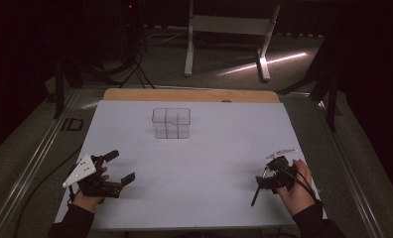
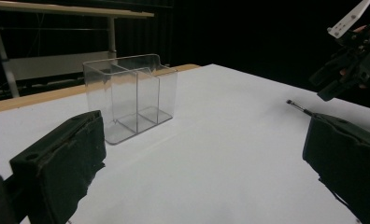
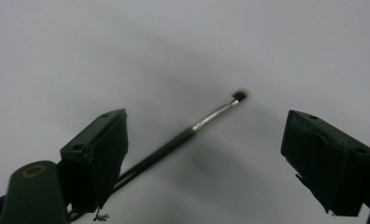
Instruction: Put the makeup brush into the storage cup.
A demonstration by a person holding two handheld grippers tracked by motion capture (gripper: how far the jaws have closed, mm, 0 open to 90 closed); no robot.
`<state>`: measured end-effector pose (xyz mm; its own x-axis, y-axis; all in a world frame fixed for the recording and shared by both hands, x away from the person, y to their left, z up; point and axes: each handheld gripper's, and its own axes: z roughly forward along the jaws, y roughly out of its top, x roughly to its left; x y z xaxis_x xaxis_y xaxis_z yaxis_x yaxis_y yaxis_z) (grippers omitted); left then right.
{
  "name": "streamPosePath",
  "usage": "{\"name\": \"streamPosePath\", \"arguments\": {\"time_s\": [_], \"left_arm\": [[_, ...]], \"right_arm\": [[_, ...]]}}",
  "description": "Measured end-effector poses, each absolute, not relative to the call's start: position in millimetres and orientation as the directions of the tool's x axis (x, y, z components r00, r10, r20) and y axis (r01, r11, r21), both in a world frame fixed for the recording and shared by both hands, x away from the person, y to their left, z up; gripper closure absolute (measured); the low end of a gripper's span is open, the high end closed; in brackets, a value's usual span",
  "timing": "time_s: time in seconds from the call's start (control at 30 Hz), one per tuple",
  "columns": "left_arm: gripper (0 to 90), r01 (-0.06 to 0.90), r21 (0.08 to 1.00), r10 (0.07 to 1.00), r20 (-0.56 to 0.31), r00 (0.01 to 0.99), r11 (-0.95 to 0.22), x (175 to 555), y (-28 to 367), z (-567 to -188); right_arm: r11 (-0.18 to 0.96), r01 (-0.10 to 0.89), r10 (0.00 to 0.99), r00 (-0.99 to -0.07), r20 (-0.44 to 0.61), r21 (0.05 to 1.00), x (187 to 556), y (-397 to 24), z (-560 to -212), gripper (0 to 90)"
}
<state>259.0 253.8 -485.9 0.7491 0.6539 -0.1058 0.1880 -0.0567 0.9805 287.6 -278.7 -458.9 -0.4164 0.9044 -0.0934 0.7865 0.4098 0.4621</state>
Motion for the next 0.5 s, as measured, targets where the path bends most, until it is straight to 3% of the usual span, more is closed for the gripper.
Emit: {"name": "streamPosePath", "arguments": {"time_s": [0.1, 0.27, 0.5], "left_arm": [[0.9, 0.192, 0.980, 0.653, -0.110, 0.749, -0.055, 259, 254, -486], [0.9, 0.196, 0.979, 0.653, -0.113, 0.749, -0.055, 259, 253, -486], [0.9, 0.199, 0.979, 0.650, -0.119, 0.750, -0.051, 259, 253, -486]], "right_arm": [[0.418, 0.795, 0.903, -0.418, -0.103, 0.439, 290, -275, -455, 16.8], [0.315, 0.882, 0.946, -0.322, -0.040, 0.351, 292, -268, -453, 20.5], [0.363, 0.877, 0.931, -0.351, -0.096, 0.315, 297, -259, -450, 16.8]]}}
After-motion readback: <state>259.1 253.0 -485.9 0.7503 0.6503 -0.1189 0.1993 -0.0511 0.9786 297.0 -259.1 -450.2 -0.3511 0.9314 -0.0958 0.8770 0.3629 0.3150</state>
